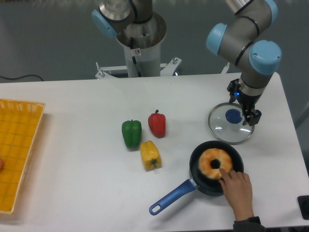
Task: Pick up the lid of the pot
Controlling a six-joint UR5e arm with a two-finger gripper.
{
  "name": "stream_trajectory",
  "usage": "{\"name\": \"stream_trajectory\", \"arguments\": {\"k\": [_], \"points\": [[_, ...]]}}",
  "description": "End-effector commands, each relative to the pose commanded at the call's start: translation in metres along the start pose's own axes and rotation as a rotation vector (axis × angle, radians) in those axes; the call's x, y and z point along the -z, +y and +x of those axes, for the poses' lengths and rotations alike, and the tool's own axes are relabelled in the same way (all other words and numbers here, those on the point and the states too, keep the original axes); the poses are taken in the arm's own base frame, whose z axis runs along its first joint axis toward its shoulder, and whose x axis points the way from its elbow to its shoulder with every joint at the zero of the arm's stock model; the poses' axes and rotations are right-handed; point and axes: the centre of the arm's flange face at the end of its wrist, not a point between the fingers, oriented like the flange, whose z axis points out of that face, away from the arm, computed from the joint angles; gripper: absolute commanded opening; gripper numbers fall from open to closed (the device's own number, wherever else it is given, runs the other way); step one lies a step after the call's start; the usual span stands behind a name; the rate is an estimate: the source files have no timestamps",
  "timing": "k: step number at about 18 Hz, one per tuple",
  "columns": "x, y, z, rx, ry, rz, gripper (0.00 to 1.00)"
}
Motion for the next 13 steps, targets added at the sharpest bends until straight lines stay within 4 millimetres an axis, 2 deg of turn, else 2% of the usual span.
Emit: {"name": "stream_trajectory", "arguments": {"k": [13], "points": [[-0.031, 0.0, 0.003, -0.02, -0.009, -0.005, 0.99]]}}
